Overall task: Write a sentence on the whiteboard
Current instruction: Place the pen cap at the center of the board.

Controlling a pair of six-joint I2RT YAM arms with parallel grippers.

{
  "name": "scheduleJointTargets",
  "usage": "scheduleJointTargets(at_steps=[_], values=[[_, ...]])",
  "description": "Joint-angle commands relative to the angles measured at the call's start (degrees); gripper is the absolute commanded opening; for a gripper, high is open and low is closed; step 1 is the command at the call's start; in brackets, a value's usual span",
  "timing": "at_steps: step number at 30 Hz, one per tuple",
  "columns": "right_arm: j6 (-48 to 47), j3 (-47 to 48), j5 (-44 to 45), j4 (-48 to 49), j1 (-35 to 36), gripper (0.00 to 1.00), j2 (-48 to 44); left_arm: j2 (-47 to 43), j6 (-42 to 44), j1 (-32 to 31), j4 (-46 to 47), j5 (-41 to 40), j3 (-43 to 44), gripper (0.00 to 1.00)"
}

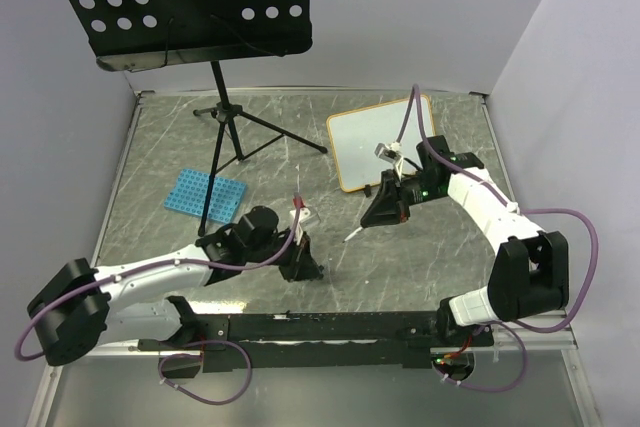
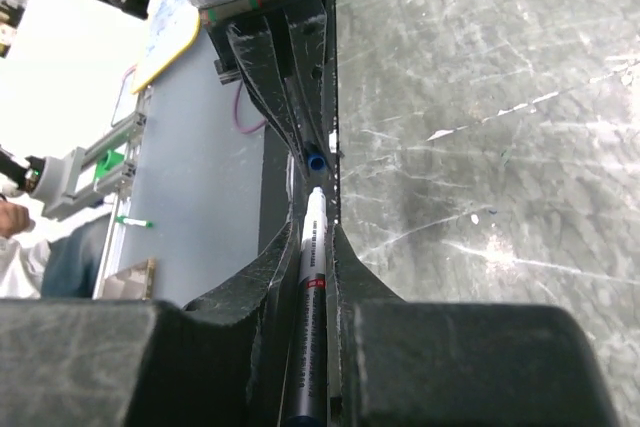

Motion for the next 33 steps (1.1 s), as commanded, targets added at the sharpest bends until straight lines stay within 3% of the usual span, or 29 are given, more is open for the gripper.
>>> scheduleJointTargets(at_steps=[1,5,10,16,19,31,33], values=[[0.57,1.0,-0.7,1.43,-0.87,0.0,-2.72,-4.42,-5.86,-0.71,-0.97,-2.9,-1.18,0.01],[18.12,-4.97,9.74,18.47,-2.01,0.0,-8.25,-6.71,-13.5,-0.36,2.63,-16.21,-5.57,0.01],[24.66,-8.76,13.98,26.58,-5.44,0.0,-13.09,-0.41,-22.12,2.89,12.38,-22.85,-10.33,0.01],[23.88,-8.06,13.11,24.57,-7.46,0.0,-11.87,7.6,-20.29,3.16,7.31,-31.45,-3.22,0.01],[23.53,-7.8,12.84,24.13,-7.81,0.0,-11.6,10.06,-20.55,3.16,4.49,-34.36,-1.89,0.12],[23.61,-7.8,13.46,24.04,-8.96,0.0,-11.61,10.96,-19.85,3.42,0.53,-37.1,0.13,0.29],[23.62,-7.8,13.46,23.95,-9.13,0.0,-11.78,10.17,-19.24,3.6,-0.61,-37.8,1.18,0.38]])
